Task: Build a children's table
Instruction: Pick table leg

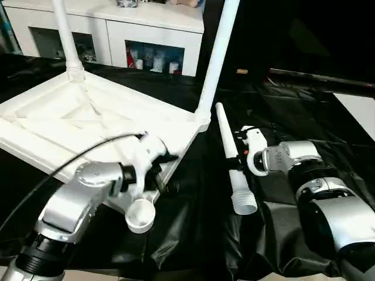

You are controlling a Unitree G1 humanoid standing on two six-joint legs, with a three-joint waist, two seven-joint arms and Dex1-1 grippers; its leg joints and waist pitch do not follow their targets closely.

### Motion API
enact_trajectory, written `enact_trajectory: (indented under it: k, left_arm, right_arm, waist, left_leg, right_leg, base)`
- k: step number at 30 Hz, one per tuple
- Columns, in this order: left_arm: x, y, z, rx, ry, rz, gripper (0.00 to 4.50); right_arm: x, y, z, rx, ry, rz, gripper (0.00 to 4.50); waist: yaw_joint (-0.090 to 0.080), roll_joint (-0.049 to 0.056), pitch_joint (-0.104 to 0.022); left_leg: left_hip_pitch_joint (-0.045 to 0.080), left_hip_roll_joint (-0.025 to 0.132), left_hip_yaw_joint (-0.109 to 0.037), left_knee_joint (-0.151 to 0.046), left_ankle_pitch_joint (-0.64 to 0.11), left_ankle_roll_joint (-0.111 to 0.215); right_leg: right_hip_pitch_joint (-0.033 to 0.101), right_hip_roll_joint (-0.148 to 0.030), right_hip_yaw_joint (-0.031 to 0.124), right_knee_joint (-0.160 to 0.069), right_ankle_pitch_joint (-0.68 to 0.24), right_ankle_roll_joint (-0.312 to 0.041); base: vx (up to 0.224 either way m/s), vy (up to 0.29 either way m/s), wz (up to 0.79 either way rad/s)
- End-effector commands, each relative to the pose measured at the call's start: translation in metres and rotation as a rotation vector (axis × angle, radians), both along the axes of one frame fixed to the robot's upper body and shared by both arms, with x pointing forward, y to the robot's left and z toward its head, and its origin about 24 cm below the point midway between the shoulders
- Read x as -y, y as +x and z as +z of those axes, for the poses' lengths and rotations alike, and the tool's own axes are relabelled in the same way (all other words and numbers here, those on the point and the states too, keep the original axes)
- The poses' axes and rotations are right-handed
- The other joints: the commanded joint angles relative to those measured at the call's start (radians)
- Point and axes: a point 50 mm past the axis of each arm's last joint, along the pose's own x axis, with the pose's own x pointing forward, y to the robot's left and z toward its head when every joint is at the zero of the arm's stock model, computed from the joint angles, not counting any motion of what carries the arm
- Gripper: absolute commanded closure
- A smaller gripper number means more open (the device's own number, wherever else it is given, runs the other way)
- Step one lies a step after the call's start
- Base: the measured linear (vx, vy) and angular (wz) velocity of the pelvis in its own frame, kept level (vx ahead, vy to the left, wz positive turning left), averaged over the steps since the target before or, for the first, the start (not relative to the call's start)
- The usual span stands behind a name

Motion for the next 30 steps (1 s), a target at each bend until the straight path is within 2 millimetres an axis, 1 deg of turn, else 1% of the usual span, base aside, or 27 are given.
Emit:
enact_trajectory:
  k: [1, 2, 4, 6, 7, 9, 10, 11, 12, 13, 14, 15, 16, 17, 18, 19, 20, 21, 22, 23, 24, 25, 26, 27, 28, 29, 30]
  left_arm:
    - [0.002, 0.0, -0.001, -0.022, -0.012, -0.006, 0.0]
    - [0.002, 0.0, -0.001, -0.022, -0.012, -0.006, 0.0]
    - [0.003, -0.001, -0.002, -0.03, -0.023, -0.022, 0.0]
    - [0.004, -0.001, -0.002, -0.026, -0.038, -0.022, 0.0]
    - [0.006, 0.001, -0.002, -0.005, -0.049, 0.002, 0.0]
    - [0.006, 0.005, -0.003, 0.0, -0.046, 0.039, 0.0]
    - [0.007, 0.011, -0.004, -0.008, -0.064, 0.102, 0.0]
    - [0.009, 0.014, -0.003, -0.013, -0.079, 0.121, 0.0]
    - [0.011, 0.016, 0.0, -0.015, -0.105, 0.144, 0.0]
    - [0.016, 0.019, 0.005, -0.017, -0.147, 0.162, 0.0]
    - [0.016, 0.019, 0.005, -0.017, -0.147, 0.162, 0.0]
    - [0.02, 0.021, 0.01, 0.008, -0.19, 0.165, 0.0]
    - [0.026, 0.023, 0.018, 0.045, -0.259, 0.164, 0.0]
    - [0.028, 0.024, 0.021, 0.055, -0.277, 0.164, 0.0]
    - [0.033, 0.025, 0.027, 0.06, -0.333, 0.169, 0.0]
    - [0.039, 0.029, 0.033, 0.041, -0.396, 0.194, 0.0]
    - [0.041, 0.03, 0.034, 0.028, -0.414, 0.209, 0.0]
    - [0.044, 0.032, 0.035, -0.005, -0.431, 0.216, 0.0]
    - [0.046, 0.033, 0.035, -0.025, -0.44, 0.219, 0.0]
    - [0.049, 0.034, 0.036, -0.034, -0.447, 0.203, 0.0]
    - [0.052, 0.035, 0.039, -0.053, -0.459, 0.178, 0.0]
    - [0.054, 0.035, 0.039, -0.063, -0.464, 0.168, 0.0]
    - [0.054, 0.035, 0.04, -0.067, -0.467, 0.164, 0.0]
    - [0.057, 0.036, 0.044, -0.081, -0.5, 0.143, 0.0]
    - [0.061, 0.038, 0.049, -0.112, -0.543, 0.124, 0.0]
    - [0.065, 0.04, 0.055, -0.133, -0.591, 0.102, 0.0]
    - [0.065, 0.04, 0.055, -0.133, -0.591, 0.102, 0.0]
  right_arm:
    - [0.011, -0.01, -0.014, -0.07, -0.006, -0.05, 2.22]
    - [0.011, -0.01, -0.014, -0.07, -0.006, -0.05, 2.33]
    - [0.012, -0.01, -0.014, -0.063, 0.009, -0.074, 2.41]
    - [0.013, -0.009, -0.014, -0.051, 0.024, -0.093, 2.59]
    - [0.017, -0.009, -0.013, -0.039, 0.071, -0.144, 2.68]
    - [0.018, -0.009, -0.013, -0.032, 0.108, -0.167, 2.71]
    - [0.023, -0.009, -0.009, -0.015, 0.176, -0.199, 2.72]
    - [0.025, -0.009, -0.006, -0.002, 0.197, -0.208, 2.72]
    - [0.031, -0.009, -0.002, 0.021, 0.217, -0.226, 2.73]
    - [0.04, -0.009, 0.003, 0.058, 0.236, -0.255, 2.74]
    - [0.04, -0.009, 0.003, 0.058, 0.236, -0.255, 2.74]
    - [0.045, -0.009, 0.009, 0.1, 0.258, -0.276, 2.74]
    - [0.053, -0.009, 0.018, 0.176, 0.297, -0.317, 2.74]
    - [0.055, -0.01, 0.02, 0.196, 0.307, -0.329, 2.74]
    - [0.063, -0.011, 0.03, 0.285, 0.353, -0.359, 2.74]
    - [0.074, -0.019, 0.048, 0.451, 0.432, -0.386, 2.74]
    - [0.079, -0.024, 0.056, 0.524, 0.464, -0.389, 2.74]
    - [0.079, -0.035, 0.067, 0.612, 0.543, -0.337, 2.75]
    - [0.079, -0.042, 0.074, 0.662, 0.585, -0.304, 2.75]
    - [0.076, -0.056, 0.083, 0.72, 0.683, -0.232, 2.75]
    - [0.072, -0.073, 0.095, 0.78, 0.796, -0.139, 2.75]
    - [0.071, -0.079, 0.098, 0.796, 0.829, -0.108, 2.75]
    - [0.07, -0.082, 0.1, 0.803, 0.843, -0.095, 2.75]
    - [0.066, -0.092, 0.104, 0.822, 0.889, -0.051, 2.75]
    - [0.063, -0.099, 0.107, 0.834, 0.916, -0.019, 2.75]
    - [0.059, -0.106, 0.11, 0.85, 0.942, 0.009, 2.75]
    - [0.059, -0.106, 0.11, 0.85, 0.942, 0.009, 2.75]
  waist:
    - [-0.007, 0.03, -0.056]
    - [-0.006, 0.031, -0.057]
    - [-0.006, 0.04, -0.056]
    - [-0.007, 0.037, -0.055]
    - [-0.006, 0.04, -0.056]
    - [-0.005, 0.038, -0.054]
    - [-0.009, 0.029, -0.055]
    - [-0.004, 0.028, -0.055]
    - [-0.003, 0.016, -0.055]
    - [0.001, 0.022, -0.057]
    - [-0.001, 0.006, -0.056]
    - [0.003, 0.011, -0.056]
    - [0.008, 0.001, -0.055]
    - [0.009, -0.003, -0.058]
    - [0.009, -0.003, -0.059]
    - [0.012, -0.001, -0.059]
    - [0.018, -0.003, -0.062]
    - [0.02, -0.004, -0.063]
    - [0.023, -0.006, -0.061]
    - [0.022, -0.002, -0.059]
    - [0.022, -0.002, -0.058]
    - [0.026, 0.002, -0.059]
    - [0.022, 0.0, -0.058]
    - [0.022, 0.016, -0.057]
    - [0.022, 0.013, -0.058]
    - [0.021, 0.015, -0.056]
    - [0.022, 0.014, -0.056]
  left_leg:
    - [0.01, 0.054, -0.016, -0.083, -0.176, -0.076]
    - [0.01, 0.054, -0.016, -0.082, -0.177, -0.076]
    - [0.012, 0.053, -0.016, -0.083, -0.186, -0.077]
    - [0.012, 0.054, -0.016, -0.083, -0.199, -0.078]
    - [0.014, 0.054, -0.015, -0.083, -0.199, -0.077]
    - [0.014, 0.054, -0.014, -0.083, -0.209, -0.075]
    - [0.011, 0.053, -0.015, -0.084, -0.209, -0.071]
    - [0.015, 0.053, -0.012, -0.081, -0.197, -0.064]
    - [0.014, 0.054, -0.012, -0.081, -0.184, -0.059]
    - [0.011, 0.053, -0.013, -0.081, -0.155, -0.053]
    - [0.007, 0.054, -0.011, -0.082, -0.142, -0.049]
    - [0.006, 0.052, -0.013, -0.081, -0.12, -0.043]
    - [0.003, 0.051, -0.01, -0.079, -0.102, -0.032]
    - [0.003, 0.051, -0.012, -0.078, -0.091, -0.029]
    - [0.003, 0.051, -0.011, -0.077, -0.075, -0.02]
    - [0.002, 0.051, -0.01, -0.076, -0.067, -0.014]
    - [0.004, 0.054, -0.01, -0.073, -0.043, -0.001]
    - [0.006, 0.055, -0.009, -0.072, -0.036, 0.011]
    - [-0.001, 0.05, -0.007, -0.071, -0.033, 0.035]
    - [-0.002, 0.05, -0.01, -0.074, -0.031, 0.058]
    - [-0.005, 0.048, -0.011, -0.074, -0.03, 0.066]
    - [0.0, 0.05, -0.01, -0.072, -0.043, 0.077]
    - [-0.002, 0.05, -0.013, -0.075, -0.046, 0.076]
    - [0.0, 0.051, -0.014, -0.077, -0.057, 0.066]
    - [0.007, 0.051, -0.009, -0.074, -0.068, 0.059]
    - [0.004, 0.051, -0.012, -0.077, -0.067, 0.052]
    - [0.004, 0.052, -0.012, -0.078, -0.071, 0.049]
  right_leg:
    - [0.036, -0.089, 0.06, -0.079, -0.149, -0.178]
    - [0.037, -0.089, 0.06, -0.078, -0.149, -0.179]
    - [0.036, -0.09, 0.061, -0.079, -0.155, -0.183]
    - [0.036, -0.089, 0.06, -0.082, -0.162, -0.185]
    - [0.036, -0.089, 0.06, -0.081, -0.158, -0.186]
    - [0.036, -0.087, 0.061, -0.085, -0.163, -0.181]
    - [0.04, -0.087, 0.06, -0.085, -0.18, -0.177]
    - [0.038, -0.087, 0.062, -0.089, -0.179, -0.167]
    - [0.04, -0.088, 0.062, -0.089, -0.176, -0.166]
    - [0.043, -0.09, 0.06, -0.085, -0.164, -0.166]
    - [0.045, -0.088, 0.06, -0.087, -0.159, -0.16]
    - [0.046, -0.09, 0.059, -0.085, -0.151, -0.158]
    - [0.048, -0.093, 0.062, -0.088, -0.147, -0.145]
    - [0.049, -0.093, 0.06, -0.086, -0.142, -0.142]
    - [0.047, -0.093, 0.059, -0.084, -0.132, -0.141]
    - [0.048, -0.092, 0.06, -0.082, -0.109, -0.135]
    - [0.051, -0.093, 0.062, -0.078, -0.049, -0.131]
    - [0.047, -0.093, 0.061, -0.078, -0.025, -0.139]
    - [0.055, -0.089, 0.06, -0.079, -0.005, -0.138]
    - [0.052, -0.088, 0.059, -0.081, -0.006, -0.139]
    - [0.054, -0.087, 0.058, -0.083, -0.016, -0.134]
    - [0.05, -0.09, 0.058, -0.089, -0.041, -0.13]
    - [0.051, -0.089, 0.056, -0.089, -0.061, -0.131]
    - [0.047, -0.089, 0.054, -0.094, -0.108, -0.131]
    - [0.043, -0.088, 0.056, -0.101, -0.124, -0.135]
    - [0.043, -0.087, 0.055, -0.099, -0.116, -0.148]
    - [0.043, -0.087, 0.054, -0.101, -0.123, -0.149]
  base:
    - [0.0, 0.0, 0.0]
    - [0.0, 0.0, 0.0]
    - [0.0, 0.0, 0.0]
    - [0.0, 0.0, 0.0]
    - [0.0, 0.0, 0.0]
    - [0.0, 0.0, 0.0]
    - [0.0, 0.0, 0.0]
    - [0.0, 0.0, 0.0]
    - [0.0, 0.0, 0.0]
    - [0.0, 0.0, 0.0]
    - [0.0, 0.0, 0.0]
    - [0.0, 0.0, 0.0]
    - [0.0, 0.0, 0.0]
    - [0.0, 0.0, 0.0]
    - [0.0, 0.0, 0.0]
    - [0.0, 0.0, 0.0]
    - [0.0, 0.0, 0.0]
    - [0.0, 0.0, 0.0]
    - [0.0, 0.0, 0.0]
    - [0.0, 0.0, 0.0]
    - [0.0, 0.0, 0.0]
    - [0.0, 0.0, 0.0]
    - [0.0, 0.0, 0.0]
    - [0.0, 0.0, 0.0]
    - [0.0, 0.0, 0.0]
    - [0.0, 0.0, 0.0]
    - [0.0, 0.0, 0.0]
